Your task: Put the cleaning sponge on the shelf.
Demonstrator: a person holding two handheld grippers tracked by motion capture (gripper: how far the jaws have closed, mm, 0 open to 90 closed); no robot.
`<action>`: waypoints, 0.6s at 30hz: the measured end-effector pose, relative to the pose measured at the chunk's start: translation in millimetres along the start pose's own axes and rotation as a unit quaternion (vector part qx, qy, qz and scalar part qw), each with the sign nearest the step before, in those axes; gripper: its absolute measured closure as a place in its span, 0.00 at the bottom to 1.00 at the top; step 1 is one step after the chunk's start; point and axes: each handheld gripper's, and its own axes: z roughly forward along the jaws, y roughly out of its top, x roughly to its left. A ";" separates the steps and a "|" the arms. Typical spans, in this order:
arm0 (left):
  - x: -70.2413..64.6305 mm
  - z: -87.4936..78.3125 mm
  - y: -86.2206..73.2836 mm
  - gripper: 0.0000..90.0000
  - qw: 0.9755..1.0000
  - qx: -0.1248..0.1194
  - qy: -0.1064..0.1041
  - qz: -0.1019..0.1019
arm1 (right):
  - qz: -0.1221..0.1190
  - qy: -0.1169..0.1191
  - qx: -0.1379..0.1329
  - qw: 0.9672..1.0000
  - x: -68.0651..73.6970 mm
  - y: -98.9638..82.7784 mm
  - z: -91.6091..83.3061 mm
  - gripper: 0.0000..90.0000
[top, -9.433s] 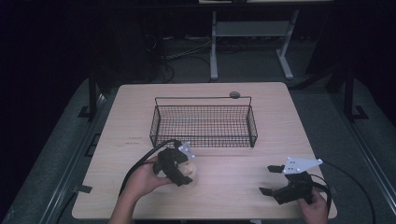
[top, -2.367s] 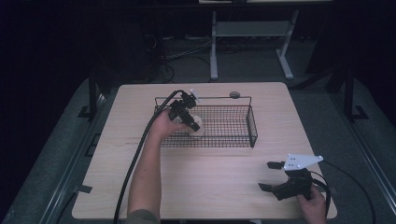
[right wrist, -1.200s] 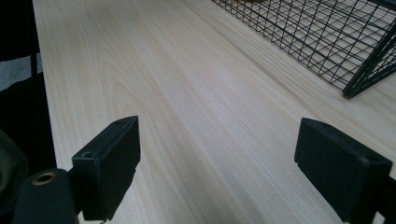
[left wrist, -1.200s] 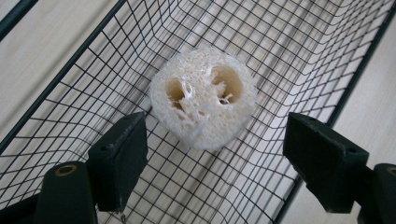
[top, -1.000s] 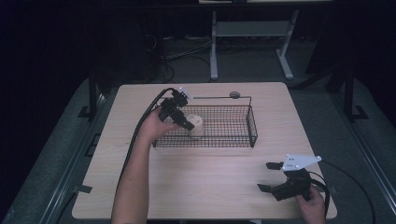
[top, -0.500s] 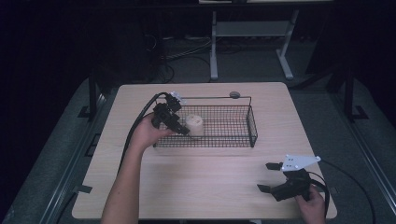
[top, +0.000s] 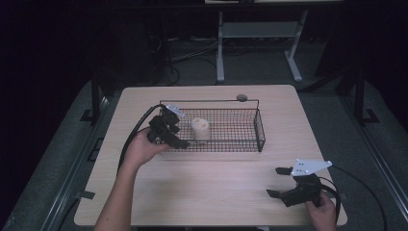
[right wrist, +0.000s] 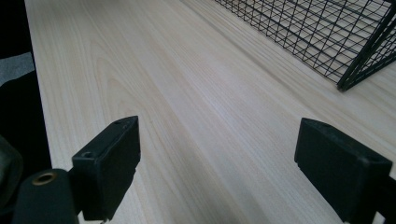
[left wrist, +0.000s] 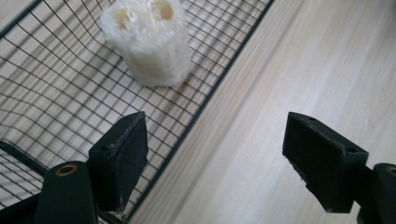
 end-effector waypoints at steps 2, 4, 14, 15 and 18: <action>-3.0 -2.3 -4.3 0.24 1.000 0.000 0.000 0.002 | -0.002 0.000 0.001 1.000 -0.1 0.0 0.3 0.15; -6.3 -5.8 -8.3 0.24 1.000 -0.004 0.001 0.002 | -0.001 -0.001 0.003 1.000 0.0 0.0 0.4 0.15; -19.6 -14.1 -22.7 0.24 1.000 -0.014 0.003 0.010 | 0.001 -0.003 0.003 1.000 -0.5 -1.6 -1.5 0.15; -21.2 -13.9 -24.6 0.24 1.000 -0.016 0.003 0.008 | 0.001 -0.004 0.004 1.000 -0.5 -1.6 -1.6 0.15; -23.6 -14.3 -29.6 0.24 1.000 -0.013 0.000 0.012 | 0.000 -0.004 0.004 1.000 -0.3 -1.6 -1.3 0.15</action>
